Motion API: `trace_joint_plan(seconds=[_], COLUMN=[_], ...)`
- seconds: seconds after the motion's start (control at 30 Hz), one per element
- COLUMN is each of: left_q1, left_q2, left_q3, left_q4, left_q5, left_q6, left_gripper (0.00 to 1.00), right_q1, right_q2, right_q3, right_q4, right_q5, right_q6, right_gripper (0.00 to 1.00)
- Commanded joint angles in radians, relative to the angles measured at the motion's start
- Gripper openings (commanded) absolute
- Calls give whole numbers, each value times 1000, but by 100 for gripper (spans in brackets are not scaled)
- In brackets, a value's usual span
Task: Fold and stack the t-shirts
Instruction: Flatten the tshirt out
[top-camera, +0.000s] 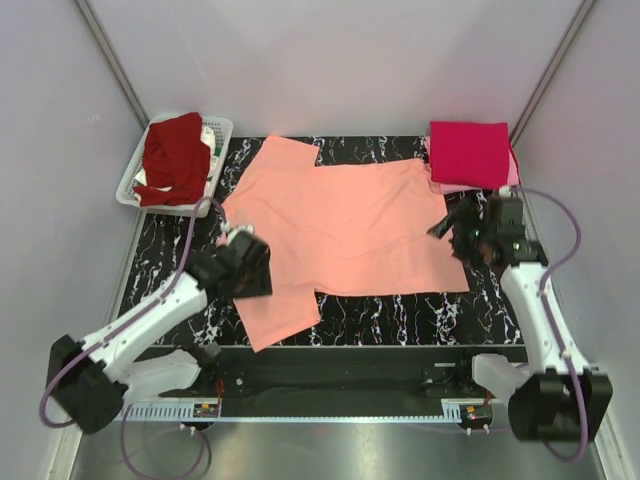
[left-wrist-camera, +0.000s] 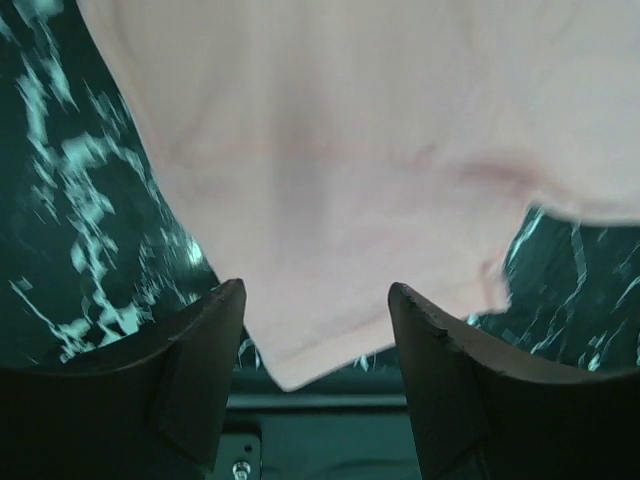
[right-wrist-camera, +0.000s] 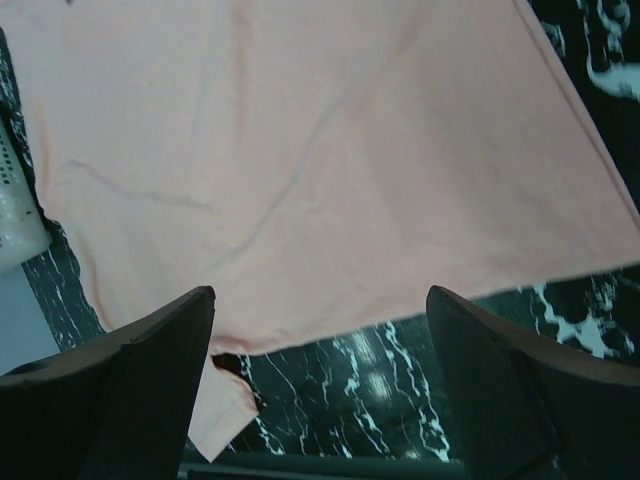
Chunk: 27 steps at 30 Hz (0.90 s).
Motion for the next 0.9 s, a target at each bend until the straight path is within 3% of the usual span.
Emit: trace_joint_plan(seconds=[0.0,0.17,0.4,0.87], left_q1=[-103,-229,-482,-493], left_q2=[-172,-296,-188,-196], left_q3=[-182,-340,-446,-482], left_q4=[24,41,43,3], left_q5=[75,104,12,-166], left_q6=[-239,-398,-659,-731], left_gripper=[64,63,62,72], right_q1=[9,9,9,9], right_q2=[-165,-333,-348,-210], right_q3=[-155,-195,-174,-226], right_q4=[-34,-146,-189,-83], right_q5=[12,43,51,-32], right_q6=[64,55,69,77], right_gripper=[94,96,98,100])
